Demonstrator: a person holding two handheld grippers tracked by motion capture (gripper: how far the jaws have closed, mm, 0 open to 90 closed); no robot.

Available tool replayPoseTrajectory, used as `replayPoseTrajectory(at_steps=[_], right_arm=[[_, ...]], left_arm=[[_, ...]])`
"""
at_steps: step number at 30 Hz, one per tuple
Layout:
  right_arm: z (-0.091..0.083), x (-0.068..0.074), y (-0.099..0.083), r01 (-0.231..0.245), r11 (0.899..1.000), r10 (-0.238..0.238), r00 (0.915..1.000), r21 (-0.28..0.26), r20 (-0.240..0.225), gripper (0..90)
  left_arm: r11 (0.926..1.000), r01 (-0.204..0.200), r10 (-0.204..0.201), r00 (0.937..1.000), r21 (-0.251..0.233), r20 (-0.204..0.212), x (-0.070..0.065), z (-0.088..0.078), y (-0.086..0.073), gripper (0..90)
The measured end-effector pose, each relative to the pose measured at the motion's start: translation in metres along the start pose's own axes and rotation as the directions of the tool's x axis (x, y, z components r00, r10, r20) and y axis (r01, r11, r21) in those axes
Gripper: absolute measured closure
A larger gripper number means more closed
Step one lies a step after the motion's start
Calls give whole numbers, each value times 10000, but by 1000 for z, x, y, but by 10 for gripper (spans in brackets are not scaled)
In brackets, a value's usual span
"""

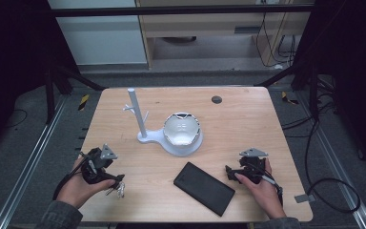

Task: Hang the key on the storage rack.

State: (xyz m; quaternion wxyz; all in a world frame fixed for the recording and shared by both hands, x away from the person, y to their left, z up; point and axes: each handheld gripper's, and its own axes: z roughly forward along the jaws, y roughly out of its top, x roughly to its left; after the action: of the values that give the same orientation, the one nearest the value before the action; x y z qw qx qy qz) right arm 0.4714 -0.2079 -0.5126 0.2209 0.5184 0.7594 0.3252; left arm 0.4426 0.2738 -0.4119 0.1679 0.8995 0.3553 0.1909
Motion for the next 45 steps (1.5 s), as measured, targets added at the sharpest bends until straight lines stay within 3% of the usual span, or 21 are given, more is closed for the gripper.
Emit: replayPoseTrajectory(at_steps=[2, 5, 9, 13, 21, 27, 35, 45], right_arm=[[0, 0, 0, 26, 10000, -26, 10000, -2, 65, 7], [0, 0, 0, 23, 10000, -23, 10000, -5, 68, 7], [0, 0, 0, -15, 10000, 15, 10000, 7, 41, 7], [0, 0, 0, 50, 10000, -50, 10000, -10, 52, 7], [0, 1, -1, 42, 10000, -42, 10000, -5, 12, 7], [0, 1, -1, 66, 10000, -66, 10000, -17, 8, 7], [0, 1, -1, 78, 10000, -78, 10000, -26, 5, 7], [0, 1, -1, 77, 10000, -77, 10000, -25, 6, 7]], left_arm=[[9983, -191, 185, 9998, 556, 120, 1, 5, -10, 261], [9957, -165, 109, 9980, 914, 615, -4, 12, -24, 342], [9925, -287, 175, 9954, 1191, 941, -10, 20, -34, 379], [9872, -519, 377, 9947, 1510, 956, -12, 27, -34, 389], [9864, -700, 560, 9938, 1486, 961, -11, 32, -33, 395], [9802, -872, 704, 9926, 1779, 990, -9, 38, -36, 385], [9800, -984, 785, 9899, 1730, 1184, -9, 42, -34, 385], [9813, -754, 494, 9880, 1770, 1465, -1, 46, -33, 370]])
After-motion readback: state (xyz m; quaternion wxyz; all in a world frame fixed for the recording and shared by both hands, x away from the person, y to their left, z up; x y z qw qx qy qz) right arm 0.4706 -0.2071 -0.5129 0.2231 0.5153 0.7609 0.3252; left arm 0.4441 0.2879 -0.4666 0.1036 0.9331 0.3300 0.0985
